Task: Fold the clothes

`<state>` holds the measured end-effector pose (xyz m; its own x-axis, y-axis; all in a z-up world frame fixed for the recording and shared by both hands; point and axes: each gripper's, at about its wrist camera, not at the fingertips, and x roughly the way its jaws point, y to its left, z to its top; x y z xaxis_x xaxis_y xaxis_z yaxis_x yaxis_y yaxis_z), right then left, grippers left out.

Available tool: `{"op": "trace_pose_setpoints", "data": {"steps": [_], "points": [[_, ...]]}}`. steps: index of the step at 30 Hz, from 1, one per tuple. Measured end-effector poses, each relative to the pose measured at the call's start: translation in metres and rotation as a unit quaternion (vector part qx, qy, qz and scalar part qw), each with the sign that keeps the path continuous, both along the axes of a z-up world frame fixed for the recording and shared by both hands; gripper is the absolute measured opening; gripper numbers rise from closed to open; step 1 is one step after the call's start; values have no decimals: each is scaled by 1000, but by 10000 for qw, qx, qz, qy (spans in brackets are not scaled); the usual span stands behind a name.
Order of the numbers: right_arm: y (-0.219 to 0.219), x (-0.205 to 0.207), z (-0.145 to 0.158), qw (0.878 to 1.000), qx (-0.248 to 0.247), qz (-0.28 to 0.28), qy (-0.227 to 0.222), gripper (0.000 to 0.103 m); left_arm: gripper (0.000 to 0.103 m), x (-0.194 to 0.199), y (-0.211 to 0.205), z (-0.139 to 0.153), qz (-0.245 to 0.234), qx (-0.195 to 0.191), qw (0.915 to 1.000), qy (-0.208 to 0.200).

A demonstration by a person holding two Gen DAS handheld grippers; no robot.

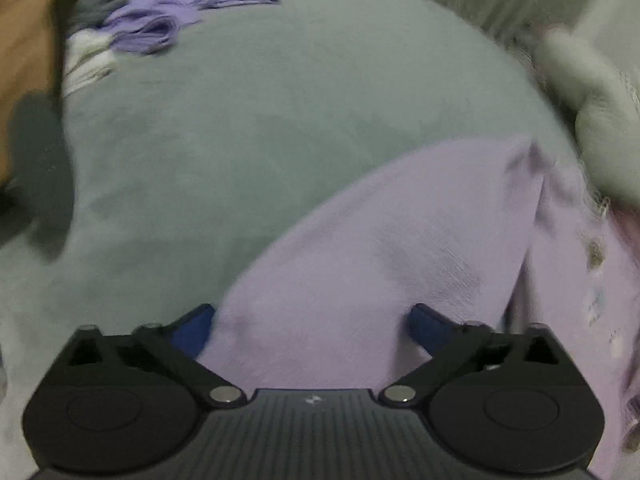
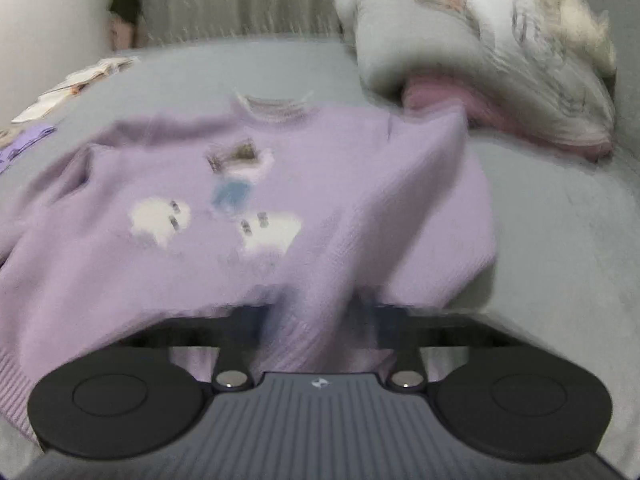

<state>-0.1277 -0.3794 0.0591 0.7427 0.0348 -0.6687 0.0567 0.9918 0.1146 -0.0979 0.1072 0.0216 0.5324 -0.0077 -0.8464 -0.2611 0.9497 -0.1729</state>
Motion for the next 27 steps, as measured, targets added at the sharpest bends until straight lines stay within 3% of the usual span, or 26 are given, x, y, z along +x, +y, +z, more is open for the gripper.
{"op": "trace_pose_setpoints", "data": {"steps": [1,4,5,7,9,10,14,19,22,25,26,27], "points": [[-7,-7,16,9996,-167,4,-206,6,9,1,-1,3,-78,26,9999,-76],[-46,-15,66,9963,-525,-211,-652,6,9,6,11,18,-58,-754,9961,-463],[-73,-19,94,9931,-647,-473,-858,6,9,8,15,25,19,-796,9949,-622],[-135,-13,127,9851,-1033,-1045,-892,6,9,14,24,41,264,-704,9929,-922],[-196,-7,159,9724,-1417,-1613,-911,7,9,18,38,53,562,-848,9883,-1134],[-230,4,158,9668,-1667,-1823,-648,7,8,22,46,60,684,-819,9867,-1223],[-291,35,123,9528,-1915,-2355,33,18,9,49,76,86,988,-568,9834,-1410],[-304,51,76,9038,-2294,-3614,-35,33,10,76,73,125,818,-1,9831,-1640],[-308,44,61,9002,-1916,-3909,-28,35,15,95,72,139,795,158,9820,-1703],[-301,21,53,9300,-1313,-3433,-56,42,42,100,77,142,971,392,9785,-1775],[-291,7,50,9445,-964,-3138,-128,53,51,97,80,143,1162,510,9753,-1807],[-284,-4,48,9523,-711,-2961,-192,65,54,87,88,144,1391,591,9711,-1845]]}}
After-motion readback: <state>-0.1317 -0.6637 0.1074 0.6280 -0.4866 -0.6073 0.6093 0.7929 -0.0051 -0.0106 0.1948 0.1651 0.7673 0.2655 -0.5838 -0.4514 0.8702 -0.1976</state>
